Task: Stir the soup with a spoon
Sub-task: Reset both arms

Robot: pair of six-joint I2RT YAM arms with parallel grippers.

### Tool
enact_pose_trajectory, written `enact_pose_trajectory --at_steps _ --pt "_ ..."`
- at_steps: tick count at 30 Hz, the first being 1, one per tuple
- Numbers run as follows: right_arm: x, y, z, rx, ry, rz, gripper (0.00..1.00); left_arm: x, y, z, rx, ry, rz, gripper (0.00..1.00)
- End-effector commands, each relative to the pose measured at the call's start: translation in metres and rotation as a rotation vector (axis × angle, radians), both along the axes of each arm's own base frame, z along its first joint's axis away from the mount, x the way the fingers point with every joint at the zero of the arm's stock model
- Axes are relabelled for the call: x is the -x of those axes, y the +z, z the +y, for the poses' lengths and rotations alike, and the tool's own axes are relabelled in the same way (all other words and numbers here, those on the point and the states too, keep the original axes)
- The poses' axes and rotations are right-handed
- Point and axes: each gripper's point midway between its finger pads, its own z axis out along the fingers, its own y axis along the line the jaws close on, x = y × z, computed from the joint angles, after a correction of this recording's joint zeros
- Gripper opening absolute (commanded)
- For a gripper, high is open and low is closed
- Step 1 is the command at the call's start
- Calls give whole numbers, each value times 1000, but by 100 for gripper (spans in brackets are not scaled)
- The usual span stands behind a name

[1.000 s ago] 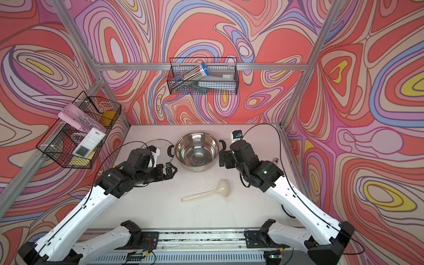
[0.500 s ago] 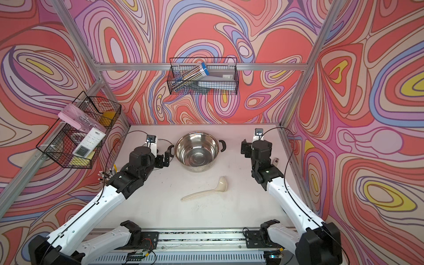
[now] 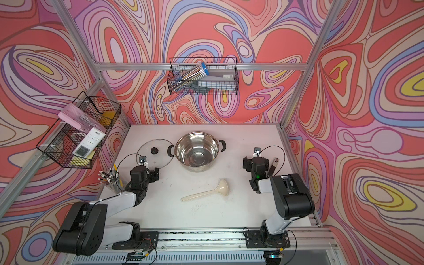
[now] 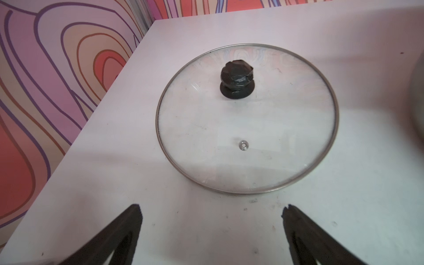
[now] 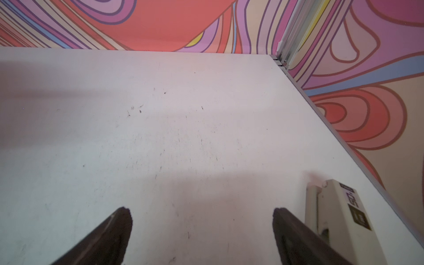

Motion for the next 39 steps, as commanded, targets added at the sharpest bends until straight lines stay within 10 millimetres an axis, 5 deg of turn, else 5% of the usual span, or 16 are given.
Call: enact_pose_trajectory --at_steps 1,10,20,39 --pt "-15 30 -1 -46 41 -179 98 -29 31 -2 81 -72 -193 99" --pt "-16 24 1 -54 61 -145 98 -42 13 -5 98 -94 -138 99" --pt "-16 25 2 -53 63 -150 98 -45 14 -22 99 -201 -136 99" --pt "-16 25 2 -52 62 -149 98 -47 13 -23 99 -204 -127 99"
